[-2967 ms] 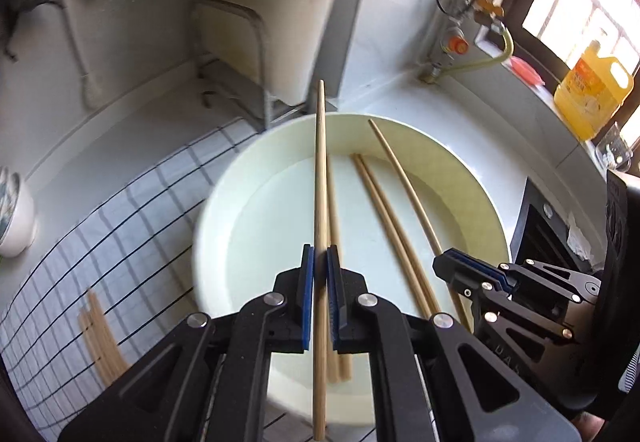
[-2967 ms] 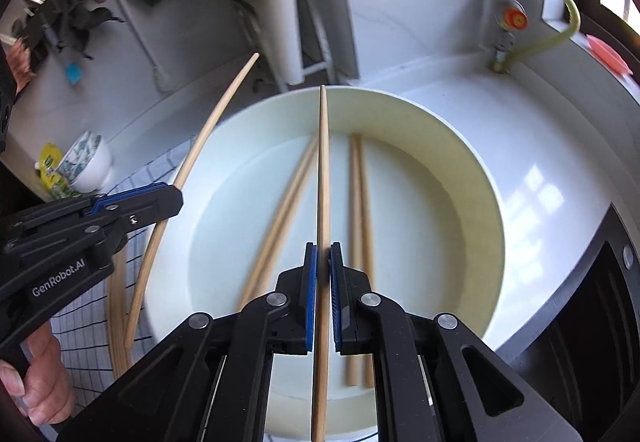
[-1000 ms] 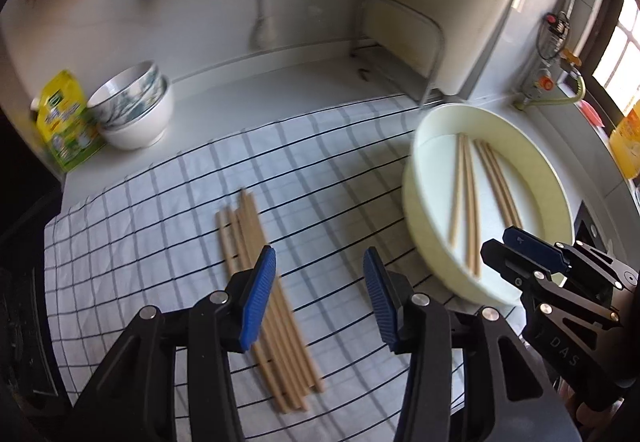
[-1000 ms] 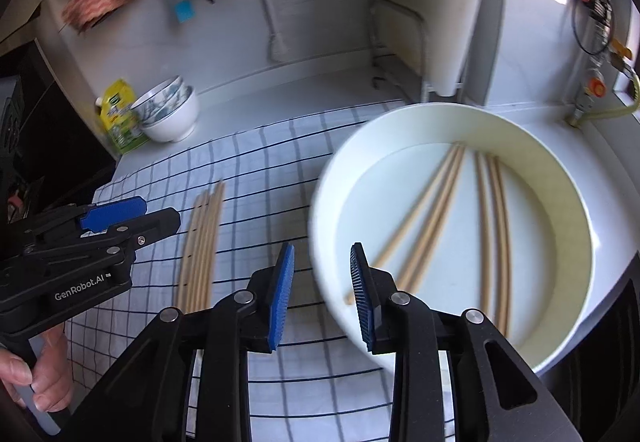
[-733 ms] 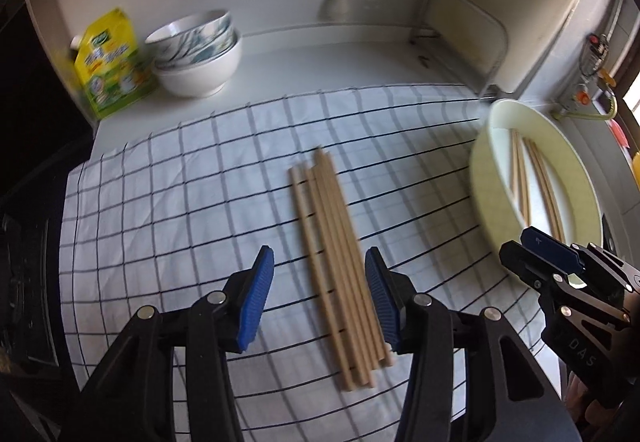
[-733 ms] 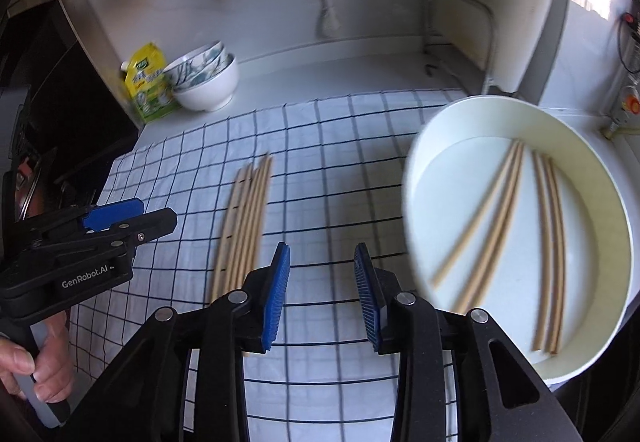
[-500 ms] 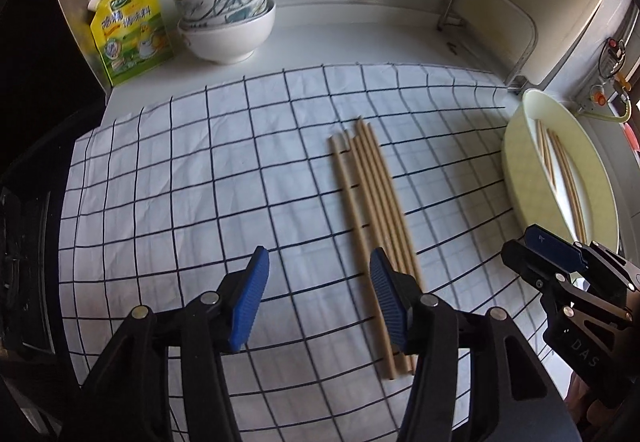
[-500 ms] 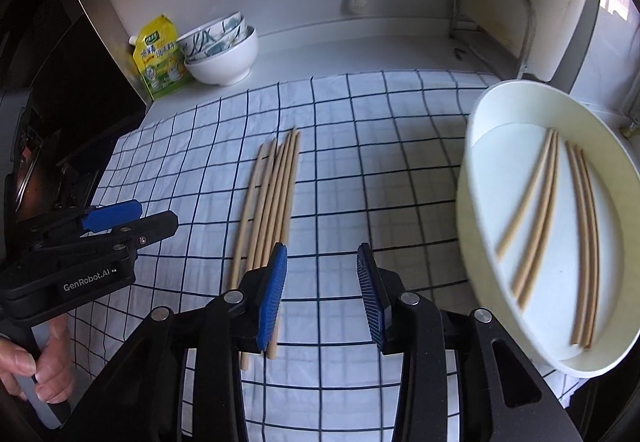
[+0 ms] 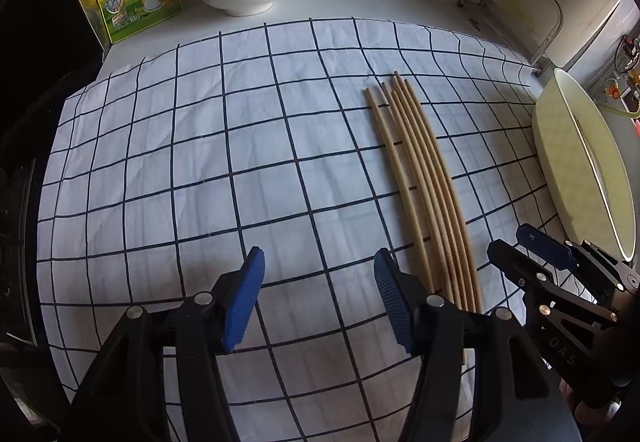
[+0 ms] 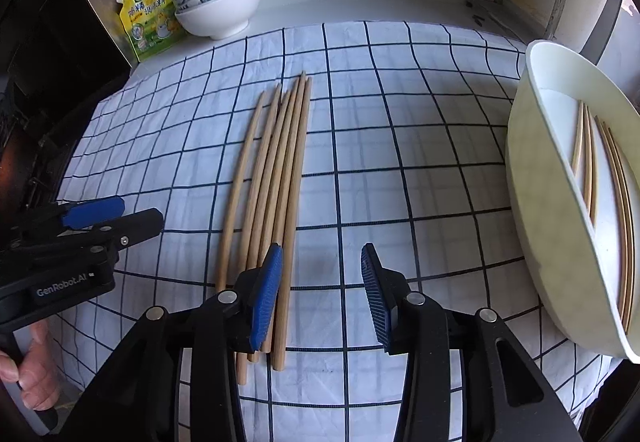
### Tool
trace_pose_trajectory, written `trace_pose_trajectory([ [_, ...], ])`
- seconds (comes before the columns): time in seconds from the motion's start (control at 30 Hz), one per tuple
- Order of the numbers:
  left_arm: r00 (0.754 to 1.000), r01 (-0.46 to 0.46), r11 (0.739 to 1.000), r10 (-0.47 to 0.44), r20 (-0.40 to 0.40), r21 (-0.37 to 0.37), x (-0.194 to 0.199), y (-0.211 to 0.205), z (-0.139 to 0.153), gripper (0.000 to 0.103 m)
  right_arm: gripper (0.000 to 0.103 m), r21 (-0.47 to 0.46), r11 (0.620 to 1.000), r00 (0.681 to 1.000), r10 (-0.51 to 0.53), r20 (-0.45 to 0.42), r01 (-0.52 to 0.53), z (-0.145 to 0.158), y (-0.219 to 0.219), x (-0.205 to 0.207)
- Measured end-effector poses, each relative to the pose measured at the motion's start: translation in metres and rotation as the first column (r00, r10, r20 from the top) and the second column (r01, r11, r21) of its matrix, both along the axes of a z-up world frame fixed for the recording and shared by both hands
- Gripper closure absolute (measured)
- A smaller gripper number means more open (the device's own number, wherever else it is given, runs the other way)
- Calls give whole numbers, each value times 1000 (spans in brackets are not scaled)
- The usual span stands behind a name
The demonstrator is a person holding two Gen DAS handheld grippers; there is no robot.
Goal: Organize utensils
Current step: 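Move both open tools back over the remaining chopsticks on the cloth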
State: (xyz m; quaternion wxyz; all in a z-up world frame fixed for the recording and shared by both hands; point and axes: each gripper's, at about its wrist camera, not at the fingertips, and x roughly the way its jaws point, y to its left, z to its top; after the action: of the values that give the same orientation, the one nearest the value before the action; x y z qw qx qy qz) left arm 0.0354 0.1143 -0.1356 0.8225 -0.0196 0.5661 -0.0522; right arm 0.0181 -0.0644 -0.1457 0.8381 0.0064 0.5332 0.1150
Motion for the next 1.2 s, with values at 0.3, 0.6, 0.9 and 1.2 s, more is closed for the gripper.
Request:
trace_pose_trajectory([
  [0.3,1000,-8,1000,8,0,-21,-1,4,-4,39,60,-34,999,1000,6,-8,-6,-12,7,0],
  [0.6,1000,-8,999,8,1,-31,-2,0,-6,35,60,-51,999,1000,5,-13,-6,-16,4,-2],
  [0.9,1000,24,999,-24,5,-37,3,-20,-12,33,60,-64,997,999,-46,-6,45,-17,-18,-3],
  [1.2,999,44,999,-44,10,0,10,-42,-22,33,60,-49,996,998,-71,4,71,-13,-36,-4],
])
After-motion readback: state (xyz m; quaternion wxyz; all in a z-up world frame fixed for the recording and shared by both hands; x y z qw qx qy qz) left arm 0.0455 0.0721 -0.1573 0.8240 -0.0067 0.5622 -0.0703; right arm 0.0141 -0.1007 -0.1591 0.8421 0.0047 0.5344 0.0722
